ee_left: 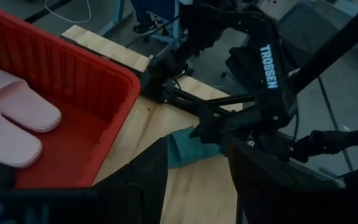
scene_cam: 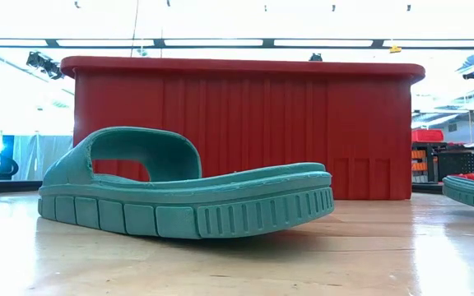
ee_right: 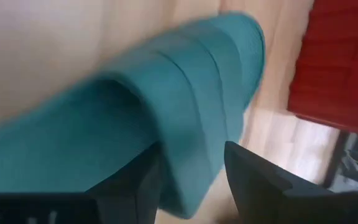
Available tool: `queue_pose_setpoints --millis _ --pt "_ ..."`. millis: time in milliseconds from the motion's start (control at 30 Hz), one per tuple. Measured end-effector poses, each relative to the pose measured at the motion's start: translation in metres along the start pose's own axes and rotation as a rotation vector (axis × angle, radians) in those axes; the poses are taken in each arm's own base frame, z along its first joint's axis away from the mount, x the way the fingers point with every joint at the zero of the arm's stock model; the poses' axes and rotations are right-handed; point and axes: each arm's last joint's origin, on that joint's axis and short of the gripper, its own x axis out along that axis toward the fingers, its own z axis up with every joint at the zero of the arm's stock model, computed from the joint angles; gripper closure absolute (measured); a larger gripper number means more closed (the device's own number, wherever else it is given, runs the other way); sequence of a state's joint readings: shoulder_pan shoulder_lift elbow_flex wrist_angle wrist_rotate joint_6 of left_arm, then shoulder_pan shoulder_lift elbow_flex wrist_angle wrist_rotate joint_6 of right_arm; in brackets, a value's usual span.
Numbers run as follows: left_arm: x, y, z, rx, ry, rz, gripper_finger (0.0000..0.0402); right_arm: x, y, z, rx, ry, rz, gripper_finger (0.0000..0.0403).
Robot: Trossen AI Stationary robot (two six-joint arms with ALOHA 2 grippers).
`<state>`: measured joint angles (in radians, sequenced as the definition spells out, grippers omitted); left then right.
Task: Pick and place slides into bin
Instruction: Put the green slipper into the red bin
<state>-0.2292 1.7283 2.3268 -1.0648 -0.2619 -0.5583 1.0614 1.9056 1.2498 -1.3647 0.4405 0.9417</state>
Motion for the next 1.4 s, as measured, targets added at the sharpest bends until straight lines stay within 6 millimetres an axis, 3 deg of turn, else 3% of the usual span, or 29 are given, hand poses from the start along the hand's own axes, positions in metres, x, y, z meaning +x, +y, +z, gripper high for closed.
queue_pose_setpoints --millis 200,367,467,633,733,833,1000,1100,1233,1400 --pt "0.001 -0.005 0.001 -0.007 -0.026 -0.028 0.023 0.023 -0.01 -0.003 0.012 0.036 -0.056 0.0237" --pt "0.002 -0.007 0.0 -0.006 -0.026 -0.034 0.0229 0.025 -0.018 0.002 0.083 0.019 0.008 0.031" --pt "0.002 -0.007 0.0 -0.01 -0.026 -0.035 0.023 0.014 -0.025 0.009 0.161 0.013 0.093 0.038" --pt "0.002 -0.009 0.002 -0.017 -0.047 -0.048 0.0228 -0.034 -0.047 0.017 0.296 -0.162 0.321 0.0386" --pt "0.002 -0.01 0.004 -0.023 -0.066 -0.06 0.0232 -0.072 -0.076 0.015 0.323 -0.317 0.423 0.0393" --pt "0.002 -0.011 0.005 -0.027 -0.08 -0.069 0.0238 -0.11 -0.113 0.008 0.321 -0.55 0.415 0.039" --pt "0.001 -0.012 0.008 -0.035 -0.106 -0.086 0.0251 -0.15 -0.183 -0.009 0.25 -0.886 0.101 0.0394" --pt "0.001 -0.014 0.01 -0.036 -0.128 -0.099 0.0261 -0.157 -0.224 -0.012 0.162 -0.914 -0.134 0.0394" --pt "0.0 -0.016 0.014 0.02 -0.173 -0.119 0.0275 -0.149 -0.276 -0.009 0.034 -0.791 -0.358 0.0394" --pt "-0.003 -0.02 0.024 0.097 -0.278 -0.154 0.0287 -0.126 -0.332 -0.001 -0.09 -0.636 -0.437 0.0394"
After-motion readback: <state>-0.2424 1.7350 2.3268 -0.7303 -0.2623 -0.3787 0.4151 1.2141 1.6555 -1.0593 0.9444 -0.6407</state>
